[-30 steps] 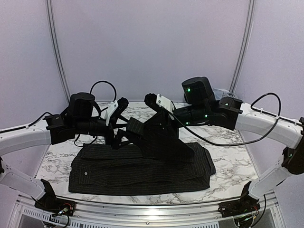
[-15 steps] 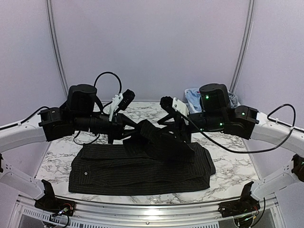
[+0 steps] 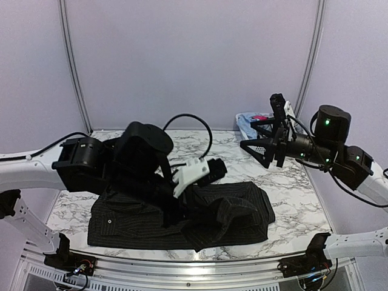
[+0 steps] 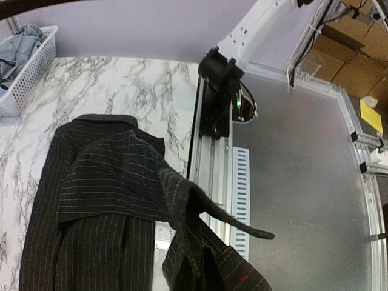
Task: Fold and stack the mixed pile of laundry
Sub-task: Smooth out the rectangle-folded shirt at the center of the board.
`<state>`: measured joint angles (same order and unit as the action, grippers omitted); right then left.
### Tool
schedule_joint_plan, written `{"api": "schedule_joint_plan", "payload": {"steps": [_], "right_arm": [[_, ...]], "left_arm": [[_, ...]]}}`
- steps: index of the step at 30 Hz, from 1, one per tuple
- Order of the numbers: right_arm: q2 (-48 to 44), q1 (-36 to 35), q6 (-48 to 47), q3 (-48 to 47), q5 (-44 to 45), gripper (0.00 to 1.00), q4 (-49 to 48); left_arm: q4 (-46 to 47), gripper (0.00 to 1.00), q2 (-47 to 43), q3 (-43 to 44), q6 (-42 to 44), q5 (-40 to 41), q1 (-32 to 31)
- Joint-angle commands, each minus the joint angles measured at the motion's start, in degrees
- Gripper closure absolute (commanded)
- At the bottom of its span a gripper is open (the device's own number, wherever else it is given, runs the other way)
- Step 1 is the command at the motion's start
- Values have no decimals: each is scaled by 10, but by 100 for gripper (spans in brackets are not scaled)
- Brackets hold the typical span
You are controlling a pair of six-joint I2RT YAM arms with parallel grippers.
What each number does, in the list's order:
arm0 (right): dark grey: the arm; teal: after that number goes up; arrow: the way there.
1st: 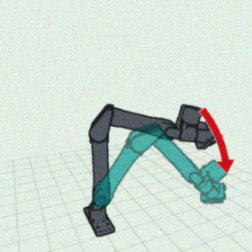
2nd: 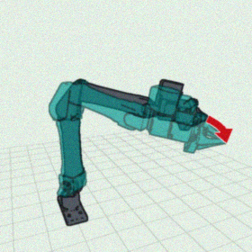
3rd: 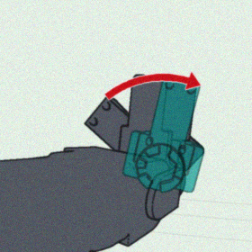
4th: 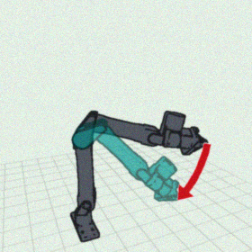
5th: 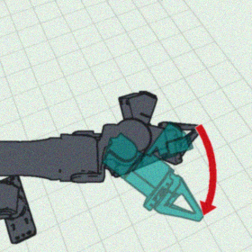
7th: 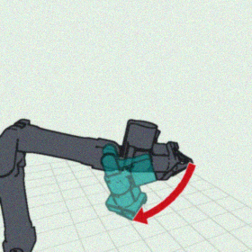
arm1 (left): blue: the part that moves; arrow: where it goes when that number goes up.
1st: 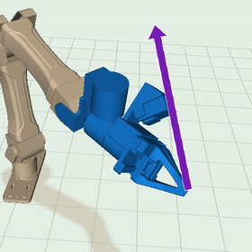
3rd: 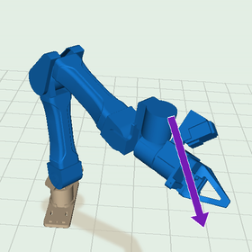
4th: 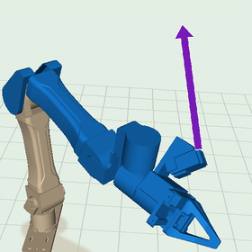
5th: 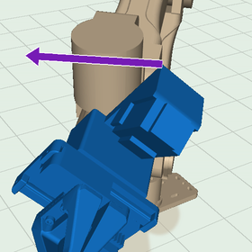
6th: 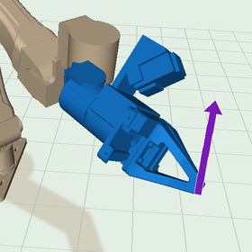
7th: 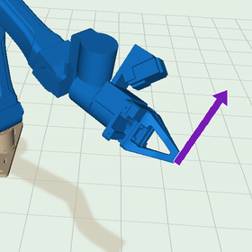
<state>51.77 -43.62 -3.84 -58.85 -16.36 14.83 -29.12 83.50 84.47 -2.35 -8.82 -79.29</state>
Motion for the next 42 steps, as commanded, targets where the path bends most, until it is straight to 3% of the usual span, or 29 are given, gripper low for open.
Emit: {"api": "schedule_joint_plan", "payload": {"steps": [1, 10, 16, 22, 27, 32, 38, 42], "right_arm": [[9, 7, 46, 30, 38, 16, 8], [179, 9, 63, 58, -40, 34, -39], [314, 8, 46, 33, -82, 55, -34], [383, 10, 42, 28, -82, 62, -42], [411, 11, 39, 27, -102, 62, -42], [440, 15, 32, 31, -148, 65, -17], [372, 86, 94, 32, -166, 52, -23], [355, 127, 82, 23, -158, 46, 19]], "left_arm": [[-65, 100, 23, 57, 16, 37, -51], [-147, 100, 85, 140, 40, -7, -93], [-182, 100, 136, 250, 65, 30, -98], [-208, 100, 222, 360, 97, 27, -97], [-208, 100, 242, 389, 99, 36, -95], [-195, 100, 218, 340, -3, 34, -36], [-46, 100, 101, 95, -101, 49, 49], [38, 100, 19, -57, -159, 59, 134]]}}
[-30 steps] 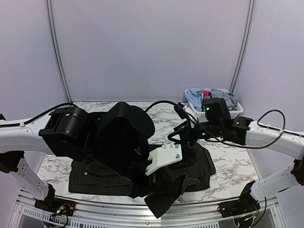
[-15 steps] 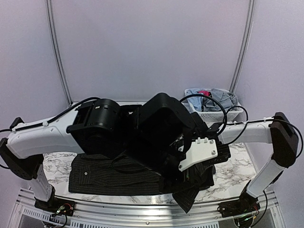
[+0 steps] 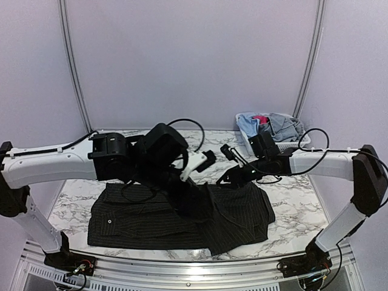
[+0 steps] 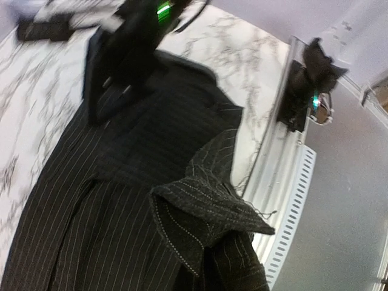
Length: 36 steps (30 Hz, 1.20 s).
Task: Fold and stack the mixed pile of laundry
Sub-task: Smooth out the rectangle-folded shirt at the center of the board.
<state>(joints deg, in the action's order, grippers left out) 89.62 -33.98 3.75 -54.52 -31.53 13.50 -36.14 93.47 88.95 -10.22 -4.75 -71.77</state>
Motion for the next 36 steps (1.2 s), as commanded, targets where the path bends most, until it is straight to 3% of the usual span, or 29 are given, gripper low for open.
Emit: {"api": "schedule_joint_plan", "payload": {"steps": [1, 7, 17, 23, 30, 31, 34, 35, 36], "right_arm": [[-23, 37, 1, -20, -3, 46, 43], [-25, 59, 0, 8, 13, 44, 63], [12, 84, 9, 13, 52, 44, 82], [11, 84, 2, -11, 57, 43, 91], [0, 84, -10, -46, 49, 43, 122], [-5, 84, -11, -51, 46, 43, 127], [-21, 81, -5, -61, 33, 44, 143], [-28, 78, -1, -63, 30, 44, 148], [-36, 73, 5, -63, 27, 44, 152]], "left_arm": [[124, 100, -96, -133, -92, 24, 75], [172, 100, -154, -273, -142, 35, 164], [182, 100, -243, -434, -207, 84, 268], [179, 100, -266, -497, -233, 108, 309], [160, 100, -240, -511, -241, 137, 332], [157, 98, -235, -508, -241, 141, 333], [149, 67, -237, -487, -230, 145, 337], [147, 55, -245, -477, -223, 149, 337], [142, 35, -257, -464, -219, 161, 337]]}}
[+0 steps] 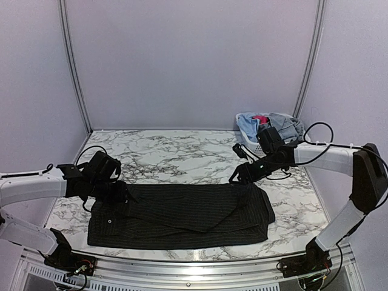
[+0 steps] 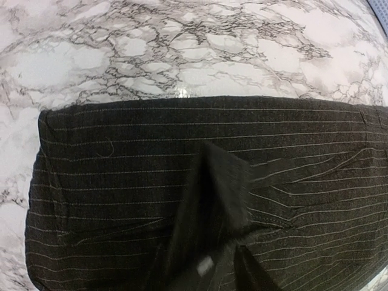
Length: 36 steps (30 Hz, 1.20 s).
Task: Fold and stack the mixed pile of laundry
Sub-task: Smooth out the rectangle-folded shirt at the center of the board, then rotate the rectangle-folded shirt at the center of the board.
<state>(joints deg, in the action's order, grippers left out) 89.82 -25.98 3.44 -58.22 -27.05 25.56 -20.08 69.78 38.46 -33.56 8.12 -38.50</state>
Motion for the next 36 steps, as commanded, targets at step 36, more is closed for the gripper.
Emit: {"api": "schedule_joint_plan", "payload": {"steps": [36], "right_arm": [[395, -100, -18, -286, 153, 52, 73]], "left_arm": [[-106, 30, 233, 77, 5, -29, -30]]}}
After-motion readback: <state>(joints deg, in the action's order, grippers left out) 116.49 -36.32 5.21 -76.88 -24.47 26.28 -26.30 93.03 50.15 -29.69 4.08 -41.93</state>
